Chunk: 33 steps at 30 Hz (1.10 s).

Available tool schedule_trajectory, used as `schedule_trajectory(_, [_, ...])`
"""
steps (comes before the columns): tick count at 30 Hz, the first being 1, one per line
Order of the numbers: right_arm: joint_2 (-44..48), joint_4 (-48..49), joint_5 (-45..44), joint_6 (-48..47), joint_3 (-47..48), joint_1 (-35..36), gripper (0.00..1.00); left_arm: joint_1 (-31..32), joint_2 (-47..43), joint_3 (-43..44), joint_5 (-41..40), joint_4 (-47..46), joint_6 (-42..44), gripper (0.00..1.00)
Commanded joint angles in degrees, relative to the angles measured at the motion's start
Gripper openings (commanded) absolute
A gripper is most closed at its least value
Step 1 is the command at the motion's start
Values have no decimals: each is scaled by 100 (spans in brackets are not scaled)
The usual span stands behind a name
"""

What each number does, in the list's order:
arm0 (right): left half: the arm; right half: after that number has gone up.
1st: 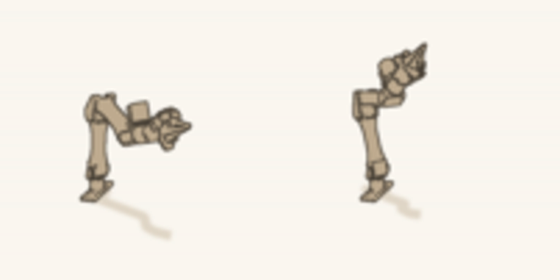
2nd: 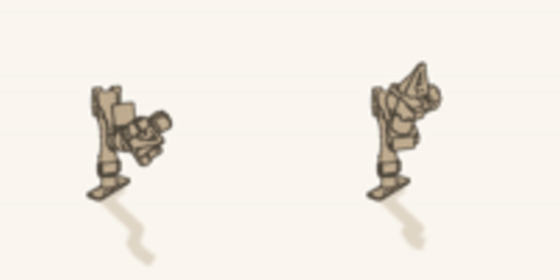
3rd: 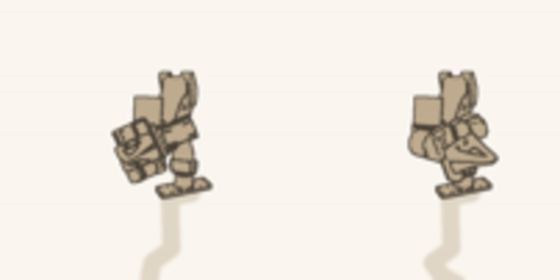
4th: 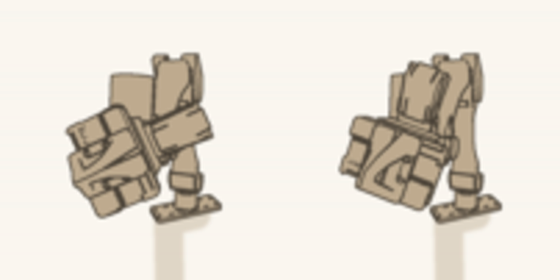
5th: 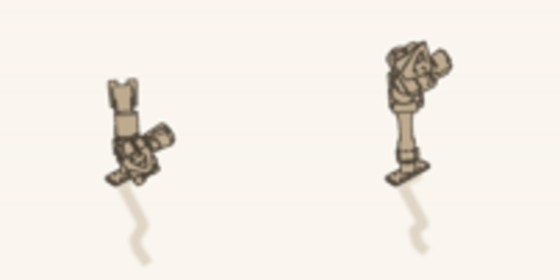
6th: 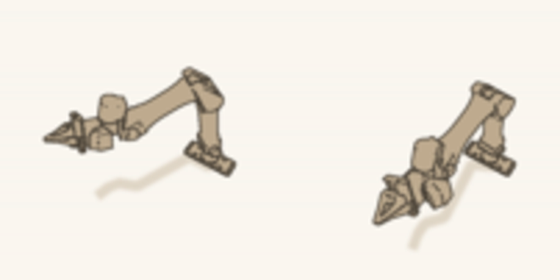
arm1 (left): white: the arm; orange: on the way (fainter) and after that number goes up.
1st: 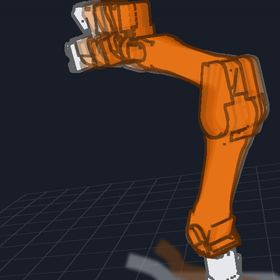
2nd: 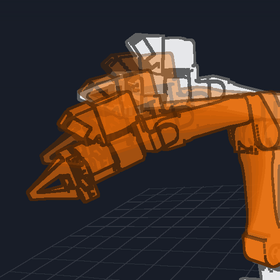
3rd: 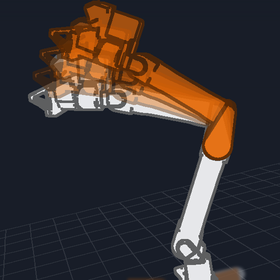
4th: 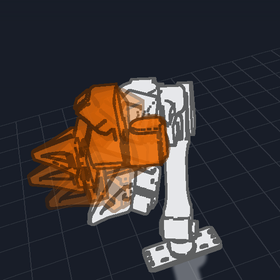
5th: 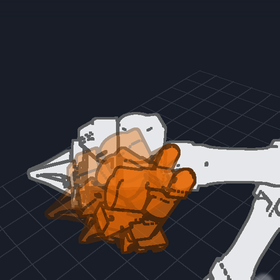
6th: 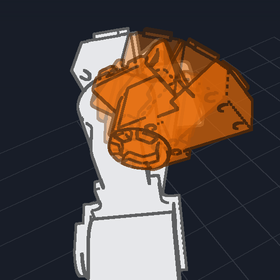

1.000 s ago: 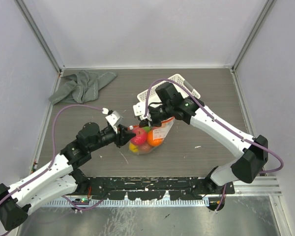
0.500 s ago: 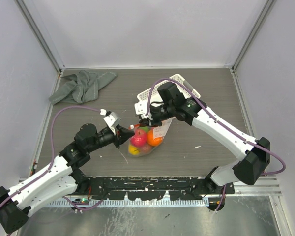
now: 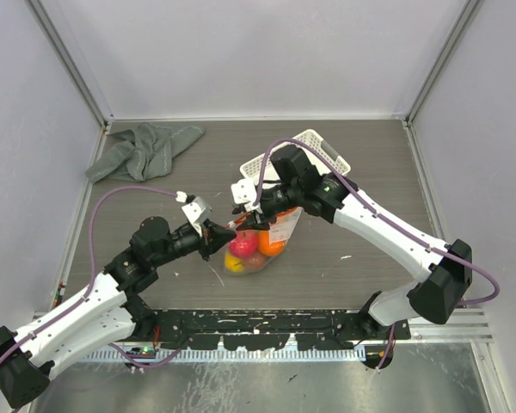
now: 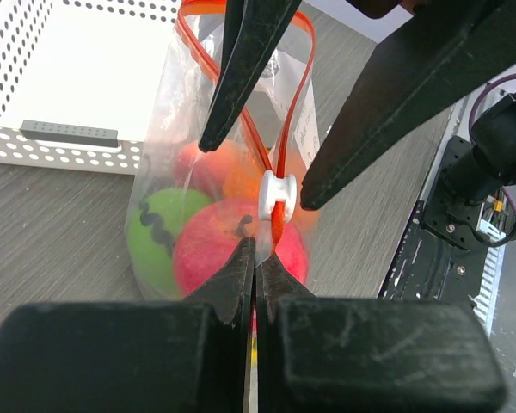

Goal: Place the food in the zip-top bag and seal the zipper
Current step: Zip the zipper food storage bag at the center of the board.

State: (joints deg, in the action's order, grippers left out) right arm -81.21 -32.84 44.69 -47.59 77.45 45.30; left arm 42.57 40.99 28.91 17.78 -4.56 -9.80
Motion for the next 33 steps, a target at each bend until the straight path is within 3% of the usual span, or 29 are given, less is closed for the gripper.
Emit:
schedule_trajectory(1, [109,278,160,101,153,81,48,-29,-36,15,109,-564,33,0])
schedule_trajectory(8, [-9,272,197,84,228,108,48,-34,23,13,161,-610,19,0])
schedule_trajectory(23, [-219,179,221,119,398,128,38,-35,15,-20,222,-649,-1,0])
schedule_trajectory(29, [-150,-108,-63,48,463,129,17,-30,-39,-70,186,-683,-1,0])
schedule_trajectory(33, [-131,-225,-109,96,540,128,9,-33,-17,-74,171,-687,-2,0])
